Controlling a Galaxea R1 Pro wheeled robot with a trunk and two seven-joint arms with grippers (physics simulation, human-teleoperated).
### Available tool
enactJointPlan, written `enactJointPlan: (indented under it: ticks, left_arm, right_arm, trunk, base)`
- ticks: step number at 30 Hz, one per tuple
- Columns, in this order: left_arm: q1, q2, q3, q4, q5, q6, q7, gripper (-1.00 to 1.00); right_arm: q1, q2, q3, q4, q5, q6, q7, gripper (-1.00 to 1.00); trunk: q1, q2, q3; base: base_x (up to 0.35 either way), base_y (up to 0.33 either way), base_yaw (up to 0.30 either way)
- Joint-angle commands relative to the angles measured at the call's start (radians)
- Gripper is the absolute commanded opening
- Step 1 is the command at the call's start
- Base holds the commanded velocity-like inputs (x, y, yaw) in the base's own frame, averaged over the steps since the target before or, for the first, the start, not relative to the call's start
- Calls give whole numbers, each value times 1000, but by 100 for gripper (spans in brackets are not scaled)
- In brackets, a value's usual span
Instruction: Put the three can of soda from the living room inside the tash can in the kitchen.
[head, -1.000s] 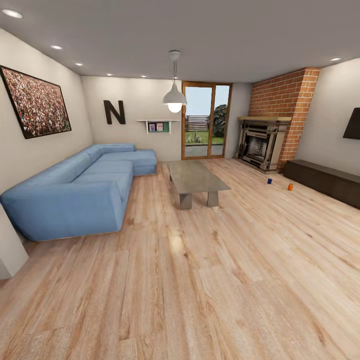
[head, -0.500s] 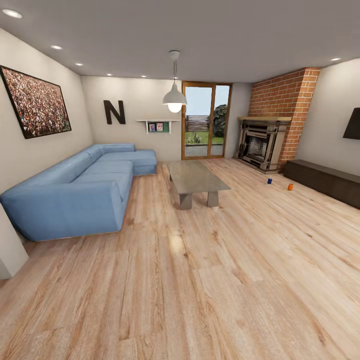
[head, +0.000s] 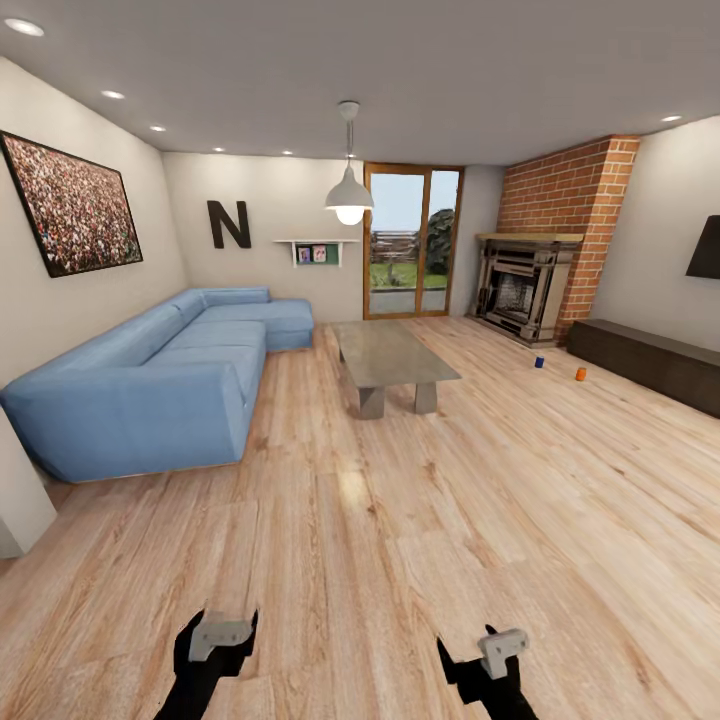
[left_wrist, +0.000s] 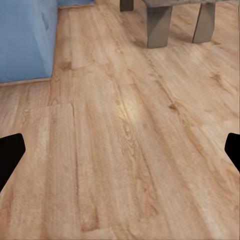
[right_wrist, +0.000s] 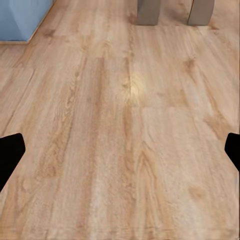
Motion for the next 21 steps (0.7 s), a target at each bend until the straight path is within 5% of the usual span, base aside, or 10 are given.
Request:
enactJointPlan:
  ticks: [1,7,12,21]
  left_arm:
    - [18,0,0,-3,-1,-23,0,100]
    - [77,2,4,0,1,-103,-6,100]
    - [96,3,6,4,-1,-135,-10,100]
    - [100,3,6,6,-5,-144,-10,100]
  right_arm:
    - [21,-8,1,-13,0,-1,0,100]
    - [81,-35,2,-95,-3,-33,-4,100]
    - [169,-43,-39,-179,-10,-85,2,100]
    - [188,-45,-52,-191,-11,-92,6,100]
  trunk:
    - [0,0,0]
    - [0,0,0]
    - [0,0,0]
    - [0,0,0]
  base:
    - [0,0,0]
    - [0,0,0]
    - [0,0,0]
    - [0,0,0]
